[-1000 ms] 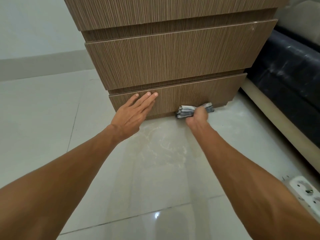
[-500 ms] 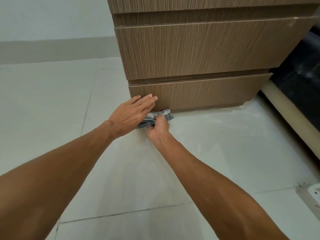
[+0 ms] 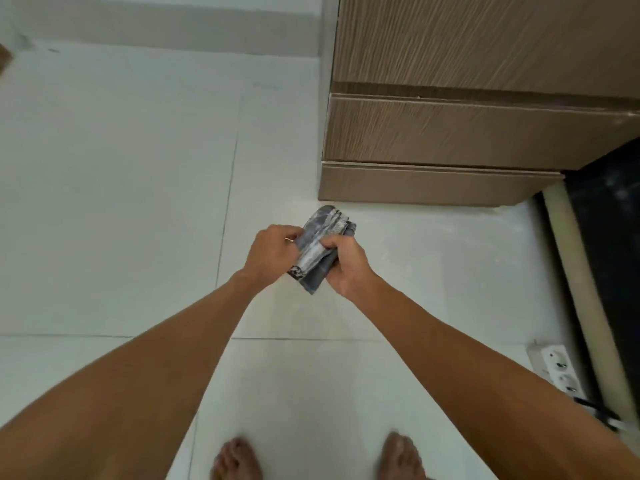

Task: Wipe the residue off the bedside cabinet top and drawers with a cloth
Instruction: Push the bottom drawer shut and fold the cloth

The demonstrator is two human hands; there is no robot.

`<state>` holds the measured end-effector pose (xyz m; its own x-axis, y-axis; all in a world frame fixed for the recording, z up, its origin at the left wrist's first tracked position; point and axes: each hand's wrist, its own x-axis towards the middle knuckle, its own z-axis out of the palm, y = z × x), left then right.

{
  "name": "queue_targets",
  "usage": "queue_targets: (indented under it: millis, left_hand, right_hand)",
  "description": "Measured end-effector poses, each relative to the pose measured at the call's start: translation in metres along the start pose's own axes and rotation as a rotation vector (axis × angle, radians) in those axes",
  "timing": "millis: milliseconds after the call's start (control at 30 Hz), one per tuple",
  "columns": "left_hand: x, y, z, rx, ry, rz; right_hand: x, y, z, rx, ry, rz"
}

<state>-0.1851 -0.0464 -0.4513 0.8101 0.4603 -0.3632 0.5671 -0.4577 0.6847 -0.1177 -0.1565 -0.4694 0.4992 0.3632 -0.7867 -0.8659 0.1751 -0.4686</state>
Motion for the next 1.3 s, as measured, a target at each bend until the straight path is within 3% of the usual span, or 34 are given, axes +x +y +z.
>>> queue_targets:
  millis: [233, 367, 633, 867, 1300]
  left_hand:
    - [-0.097, 0.082, -0.090, -0.508, -0.234, -0.469]
    - [-0.144, 0.146, -0.166, -0.763, -0.372, -0.472]
    - [-0.182, 0.261, -0.275, -0.647, -0.384, -0.475]
    - [-0.135, 0.318, -0.280, -0.754, -0.322, -0.432]
    - [-0.037, 0.364, -0.257, -0.977, -0.164, -0.532]
  right_hand:
    - [-0.163, -0.044, 0.059, 0.074, -0.027, 0.127]
    - [-0.255, -0.079, 0.105, 0.058, -0.051, 0.153]
    - [-0.373, -0.167, 0.163, -0.239, -0.052, 0.019]
    - [-0.353, -0.249, 0.156, -0.364, 0.043, -0.062]
    - [-0.266, -0.350, 0.140, -0.461, -0.142, 0.119]
